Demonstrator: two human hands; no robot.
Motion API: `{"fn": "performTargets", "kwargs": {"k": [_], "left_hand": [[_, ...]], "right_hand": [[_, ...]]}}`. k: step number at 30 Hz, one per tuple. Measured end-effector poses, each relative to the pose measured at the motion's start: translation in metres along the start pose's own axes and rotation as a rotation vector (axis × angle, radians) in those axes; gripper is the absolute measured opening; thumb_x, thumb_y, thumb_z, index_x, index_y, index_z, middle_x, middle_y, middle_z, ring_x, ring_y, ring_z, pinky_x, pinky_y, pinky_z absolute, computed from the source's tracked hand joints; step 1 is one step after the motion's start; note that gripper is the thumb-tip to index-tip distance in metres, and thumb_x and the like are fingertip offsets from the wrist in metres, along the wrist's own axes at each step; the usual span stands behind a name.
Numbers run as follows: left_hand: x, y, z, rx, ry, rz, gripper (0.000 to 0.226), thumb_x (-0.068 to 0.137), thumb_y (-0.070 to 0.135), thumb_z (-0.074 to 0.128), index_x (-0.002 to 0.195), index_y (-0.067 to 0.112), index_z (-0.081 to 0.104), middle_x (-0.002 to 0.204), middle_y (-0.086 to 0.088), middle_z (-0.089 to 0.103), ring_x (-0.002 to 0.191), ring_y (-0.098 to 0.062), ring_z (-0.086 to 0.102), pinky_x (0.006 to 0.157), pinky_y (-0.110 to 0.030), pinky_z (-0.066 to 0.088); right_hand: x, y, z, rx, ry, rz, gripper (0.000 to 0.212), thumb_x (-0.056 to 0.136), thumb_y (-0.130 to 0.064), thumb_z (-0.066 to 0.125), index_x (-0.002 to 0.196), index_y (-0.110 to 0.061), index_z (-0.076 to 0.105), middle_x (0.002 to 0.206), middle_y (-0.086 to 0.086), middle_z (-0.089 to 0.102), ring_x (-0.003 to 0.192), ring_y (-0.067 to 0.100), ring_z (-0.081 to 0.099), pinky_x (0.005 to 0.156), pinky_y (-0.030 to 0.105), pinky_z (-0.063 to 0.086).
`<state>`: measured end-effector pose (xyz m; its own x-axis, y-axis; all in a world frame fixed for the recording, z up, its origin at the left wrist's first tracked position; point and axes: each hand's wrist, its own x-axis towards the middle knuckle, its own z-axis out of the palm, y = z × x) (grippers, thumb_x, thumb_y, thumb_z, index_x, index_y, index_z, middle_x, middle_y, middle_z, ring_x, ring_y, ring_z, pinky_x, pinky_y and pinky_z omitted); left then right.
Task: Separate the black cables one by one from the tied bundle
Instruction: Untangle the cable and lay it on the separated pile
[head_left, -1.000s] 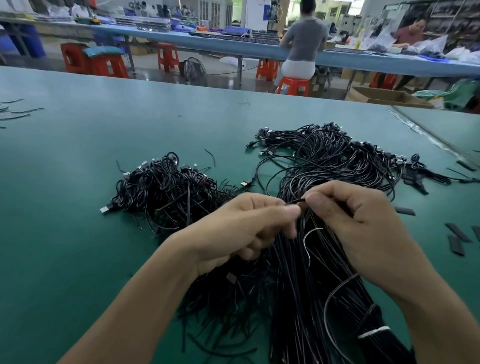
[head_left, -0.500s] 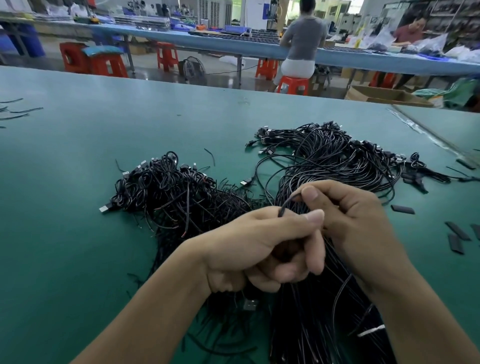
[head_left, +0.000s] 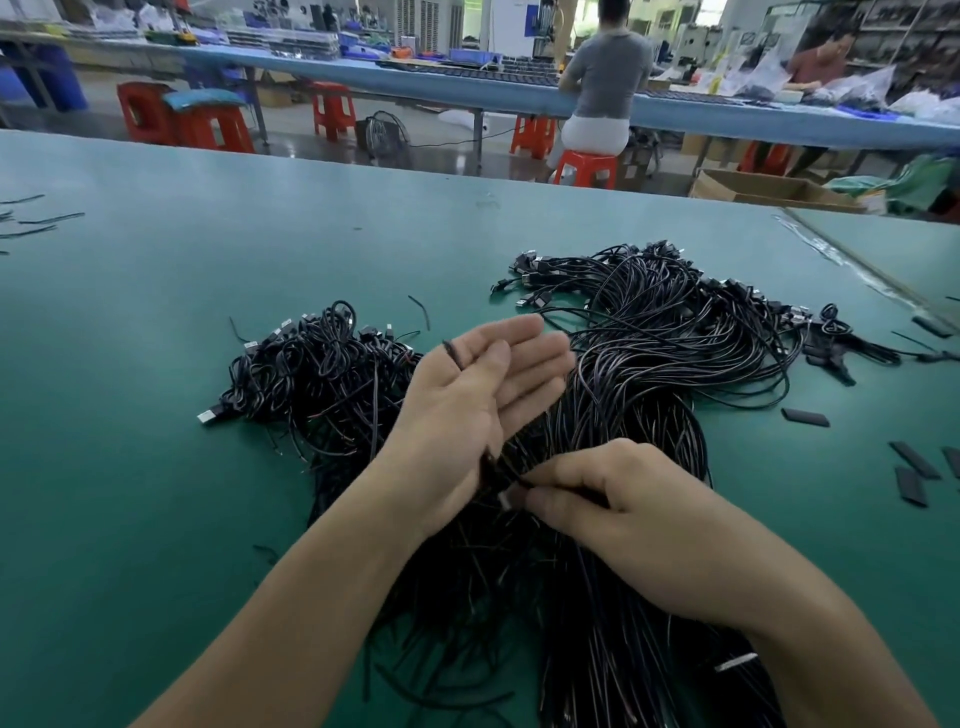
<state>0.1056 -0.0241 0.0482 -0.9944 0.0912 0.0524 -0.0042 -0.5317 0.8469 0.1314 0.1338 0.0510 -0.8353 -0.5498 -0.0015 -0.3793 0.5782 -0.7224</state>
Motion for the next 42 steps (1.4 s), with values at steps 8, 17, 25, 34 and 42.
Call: {"fn": "performTargets", "kwargs": {"k": [8, 17, 25, 34, 42], "left_hand": [[-0.011, -0.001, 0.000, 0.488, -0.379, -0.249, 0.032, 0.109, 0.020, 0.039, 0.096, 0.009, 0.066, 0.079, -0.004, 0.074, 0.065, -0.012, 0.071, 0.054, -0.021, 0.055], [-0.017, 0.006, 0.009, 0.363, -0.590, -0.551, 0.086, 0.084, 0.084, 0.015, 0.067, 0.015, 0.062, 0.045, -0.001, 0.052, 0.023, -0.003, 0.029, 0.030, -0.009, 0.022], [-0.016, 0.022, 0.005, -0.185, -0.660, -0.540, 0.046, 0.097, 0.043, 0.036, 0.070, 0.014, 0.059, 0.045, 0.007, 0.046, 0.028, 0.001, 0.037, 0.029, -0.012, 0.024], [0.005, 0.003, -0.001, 0.033, -0.003, -0.019, 0.047, 0.110, 0.031, 0.026, 0.113, 0.006, 0.066, 0.109, -0.013, 0.075, 0.105, -0.022, 0.072, 0.092, -0.033, 0.058], [-0.016, 0.008, 0.003, 0.449, -0.521, -0.473, 0.065, 0.106, 0.047, 0.029, 0.081, 0.009, 0.076, 0.074, -0.013, 0.074, 0.066, -0.022, 0.073, 0.065, -0.030, 0.061]], "right_hand": [[-0.005, -0.004, -0.018, 0.084, 0.333, -0.144, 0.011, 0.084, -0.037, 0.067, 0.077, -0.034, 0.075, 0.069, -0.015, 0.069, 0.067, -0.001, 0.063, 0.063, 0.013, 0.045], [-0.004, -0.005, -0.017, 0.390, 0.514, -0.306, 0.013, 0.072, -0.022, 0.080, 0.074, -0.012, 0.072, 0.058, 0.006, 0.069, 0.046, 0.013, 0.064, 0.050, 0.019, 0.051], [0.005, 0.012, -0.008, 0.388, 0.439, -0.083, 0.023, 0.089, -0.040, 0.065, 0.071, -0.027, 0.070, 0.051, -0.008, 0.054, 0.046, 0.006, 0.038, 0.044, 0.023, 0.029], [-0.003, 0.001, -0.007, 0.014, 0.068, 0.005, 0.020, 0.096, -0.039, 0.059, 0.090, -0.024, 0.070, 0.052, -0.009, 0.054, 0.045, 0.002, 0.043, 0.047, 0.024, 0.040], [-0.004, -0.004, -0.023, 0.139, 0.526, -0.150, 0.025, 0.091, -0.043, 0.056, 0.077, -0.024, 0.064, 0.064, 0.007, 0.056, 0.057, 0.014, 0.048, 0.054, 0.025, 0.041]]}}
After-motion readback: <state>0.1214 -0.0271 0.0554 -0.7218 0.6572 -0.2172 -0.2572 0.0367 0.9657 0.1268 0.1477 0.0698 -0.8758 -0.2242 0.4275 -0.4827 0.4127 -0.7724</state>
